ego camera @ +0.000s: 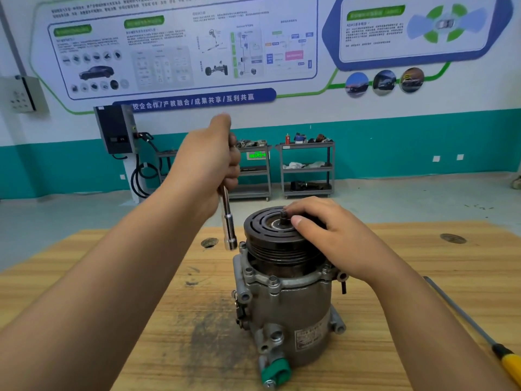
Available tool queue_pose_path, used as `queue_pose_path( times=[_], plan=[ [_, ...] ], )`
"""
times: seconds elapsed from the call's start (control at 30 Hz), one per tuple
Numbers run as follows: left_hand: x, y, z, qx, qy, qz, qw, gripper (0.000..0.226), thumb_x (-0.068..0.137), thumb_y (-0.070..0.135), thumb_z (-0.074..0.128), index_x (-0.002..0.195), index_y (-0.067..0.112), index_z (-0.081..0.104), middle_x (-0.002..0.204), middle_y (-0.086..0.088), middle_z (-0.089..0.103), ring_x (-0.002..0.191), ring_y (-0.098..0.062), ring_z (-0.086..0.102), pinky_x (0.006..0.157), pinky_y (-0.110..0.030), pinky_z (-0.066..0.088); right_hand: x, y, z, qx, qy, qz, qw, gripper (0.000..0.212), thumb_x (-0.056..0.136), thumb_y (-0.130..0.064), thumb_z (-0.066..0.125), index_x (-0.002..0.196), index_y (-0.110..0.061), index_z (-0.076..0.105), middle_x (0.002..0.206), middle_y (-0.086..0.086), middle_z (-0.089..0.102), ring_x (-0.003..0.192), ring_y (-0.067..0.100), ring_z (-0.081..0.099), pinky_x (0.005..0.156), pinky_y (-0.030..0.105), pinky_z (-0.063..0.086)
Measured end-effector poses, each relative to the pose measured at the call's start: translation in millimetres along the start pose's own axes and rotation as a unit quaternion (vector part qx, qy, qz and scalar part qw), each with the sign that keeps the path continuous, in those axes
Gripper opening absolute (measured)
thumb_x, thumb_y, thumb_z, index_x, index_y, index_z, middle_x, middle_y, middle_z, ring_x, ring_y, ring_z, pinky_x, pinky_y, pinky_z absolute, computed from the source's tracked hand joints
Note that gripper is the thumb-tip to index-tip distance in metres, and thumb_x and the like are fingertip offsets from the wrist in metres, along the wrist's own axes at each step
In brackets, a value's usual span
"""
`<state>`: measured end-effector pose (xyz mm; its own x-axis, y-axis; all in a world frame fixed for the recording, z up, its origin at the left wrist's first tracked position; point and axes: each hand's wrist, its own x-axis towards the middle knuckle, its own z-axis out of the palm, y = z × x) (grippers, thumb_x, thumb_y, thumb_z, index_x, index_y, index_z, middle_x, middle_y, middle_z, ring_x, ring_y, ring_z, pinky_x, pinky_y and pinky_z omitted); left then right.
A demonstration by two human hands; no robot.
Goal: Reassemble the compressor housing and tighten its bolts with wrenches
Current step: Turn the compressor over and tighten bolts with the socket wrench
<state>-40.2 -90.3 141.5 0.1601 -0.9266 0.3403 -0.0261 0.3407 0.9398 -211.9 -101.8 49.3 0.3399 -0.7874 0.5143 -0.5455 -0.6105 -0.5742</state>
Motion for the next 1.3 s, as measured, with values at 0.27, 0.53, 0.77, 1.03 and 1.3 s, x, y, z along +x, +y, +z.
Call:
queue_pose_path(
  times=[0.27,0.53,0.77,1.03,1.3],
  plan=[
    [-27,-5,15,-0.067,0.039,-0.04,0.996,0.026,0.102,0.036,0.03,0.084,0.019,0.04,0.037,0.011,0.034,0.035,-0.006,0.027,0.041,-0.019,0.026,-1,-1,0,-0.01,0.003,-0.007,1.0,0.022,0.096,-0.03,0.045,0.113,-0.028,0.06,0.105,-0.021,0.054,0.108,-0.001,0.042,0.083,0.009,0.033],
    [-27,-12,25,-0.03,0.06,-0.026,0.997,0.02,0.102,0.03,0.028,0.094,0.018,0.043,0.051,0.006,0.028,0.042,-0.009,0.022,0.05,-0.025,0.018,-1,0,0,-0.011,0.002,-0.007,1.0,0.024,0.096,-0.031,0.045,0.115,-0.028,0.059,0.108,-0.019,0.054,0.11,0.0,0.042,0.085,0.015,0.034],
    [-24,-16,21,-0.025,0.103,-0.035,0.994,0.016,0.102,0.029,0.032,0.097,0.02,0.045,0.057,0.004,0.033,0.051,-0.01,0.027,0.051,-0.026,0.025,-2,0,0,0.0,0.001,-0.002,1.0,0.024,0.096,-0.031,0.045,0.115,-0.029,0.059,0.109,-0.02,0.054,0.11,0.0,0.042,0.088,0.019,0.034],
    [-21,-26,26,0.037,0.126,0.005,0.991,0.019,0.102,0.033,0.033,0.097,0.015,0.039,0.066,0.001,0.038,0.054,-0.013,0.034,0.053,-0.03,0.034,-1,1,1,-0.003,0.005,-0.004,1.0,0.024,0.097,-0.03,0.045,0.116,-0.029,0.059,0.108,-0.02,0.053,0.11,0.0,0.042,0.087,0.018,0.033],
    [-22,-38,29,0.077,0.146,0.06,0.984,0.019,0.099,0.035,0.039,0.1,0.019,0.028,0.073,-0.001,0.047,0.058,-0.016,0.043,0.06,-0.036,0.04,1,3,3,0.004,0.008,-0.005,1.0,0.023,0.096,-0.03,0.045,0.114,-0.029,0.06,0.106,-0.022,0.053,0.11,0.0,0.042,0.086,0.015,0.033]
  ],
)
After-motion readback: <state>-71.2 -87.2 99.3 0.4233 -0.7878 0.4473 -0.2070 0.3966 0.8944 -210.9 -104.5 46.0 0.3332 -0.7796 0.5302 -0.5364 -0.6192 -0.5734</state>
